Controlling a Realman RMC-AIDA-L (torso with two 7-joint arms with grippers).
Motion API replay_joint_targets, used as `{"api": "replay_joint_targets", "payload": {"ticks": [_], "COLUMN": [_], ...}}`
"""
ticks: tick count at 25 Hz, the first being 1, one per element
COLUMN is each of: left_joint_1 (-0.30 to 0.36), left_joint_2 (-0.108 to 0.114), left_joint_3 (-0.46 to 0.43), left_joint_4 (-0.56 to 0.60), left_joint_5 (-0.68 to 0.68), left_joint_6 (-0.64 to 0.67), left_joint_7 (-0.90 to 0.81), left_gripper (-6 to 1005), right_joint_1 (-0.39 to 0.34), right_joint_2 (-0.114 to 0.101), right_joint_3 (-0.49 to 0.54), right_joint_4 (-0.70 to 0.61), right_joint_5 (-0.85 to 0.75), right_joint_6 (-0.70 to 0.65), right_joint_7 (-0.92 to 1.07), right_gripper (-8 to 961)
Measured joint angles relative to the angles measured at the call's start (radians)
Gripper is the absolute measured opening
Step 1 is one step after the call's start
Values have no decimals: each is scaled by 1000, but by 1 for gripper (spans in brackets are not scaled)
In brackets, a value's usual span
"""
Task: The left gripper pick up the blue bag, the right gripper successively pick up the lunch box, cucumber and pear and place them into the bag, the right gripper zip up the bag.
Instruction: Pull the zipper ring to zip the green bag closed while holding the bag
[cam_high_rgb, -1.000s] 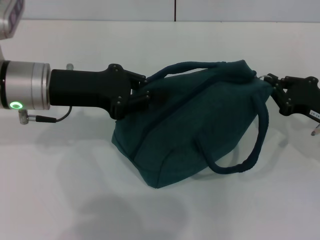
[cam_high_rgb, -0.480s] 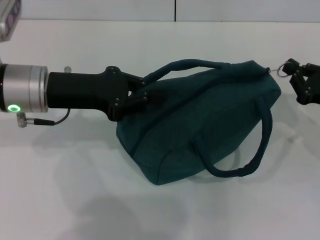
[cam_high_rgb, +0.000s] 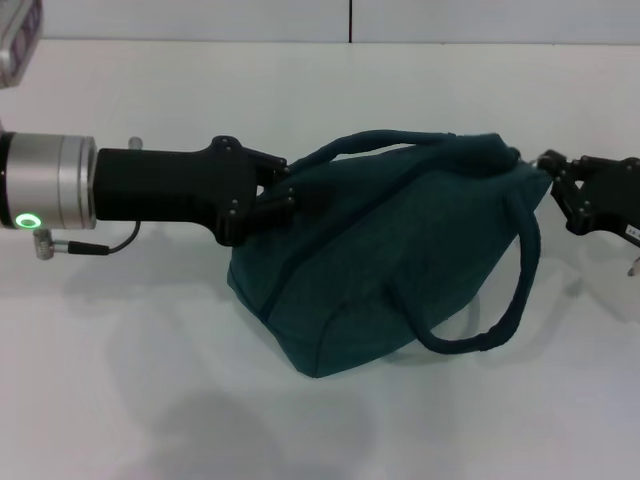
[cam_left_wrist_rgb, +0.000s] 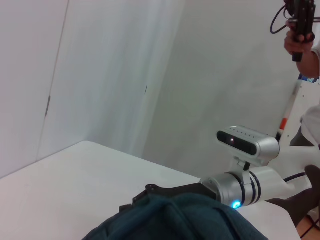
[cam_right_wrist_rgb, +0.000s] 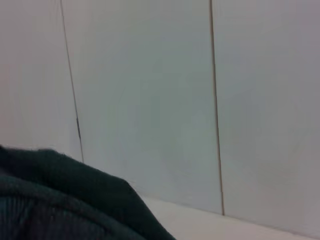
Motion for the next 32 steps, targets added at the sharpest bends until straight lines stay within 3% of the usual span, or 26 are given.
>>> {"api": "replay_joint_targets", "payload": {"ticks": [5,11,21,32], "left_joint_1": [12,16,13,51], "left_joint_2": [0,-2,-3,0], "left_joint_3": [0,0,0,0], "left_joint_4": [0,0,0,-3], "left_joint_5": [0,-1,0,-94], "left_joint_6": [0,0,2,1], "left_joint_7": [0,0,0,16], "left_gripper": [104,104,105,105], "right_joint_1": [-35,-45,-35,-72], "right_joint_2": [-4,-6,-4,-25], "right_joint_3": [32,42,-39,-31], "right_joint_4": [-11,-3,11,0], "right_joint_5": [64,90,83,94], "right_joint_6": [-81,-50,-25,-131], "right_joint_7": [-9,-18,-20,9], "right_gripper": [26,27,28,29]}}
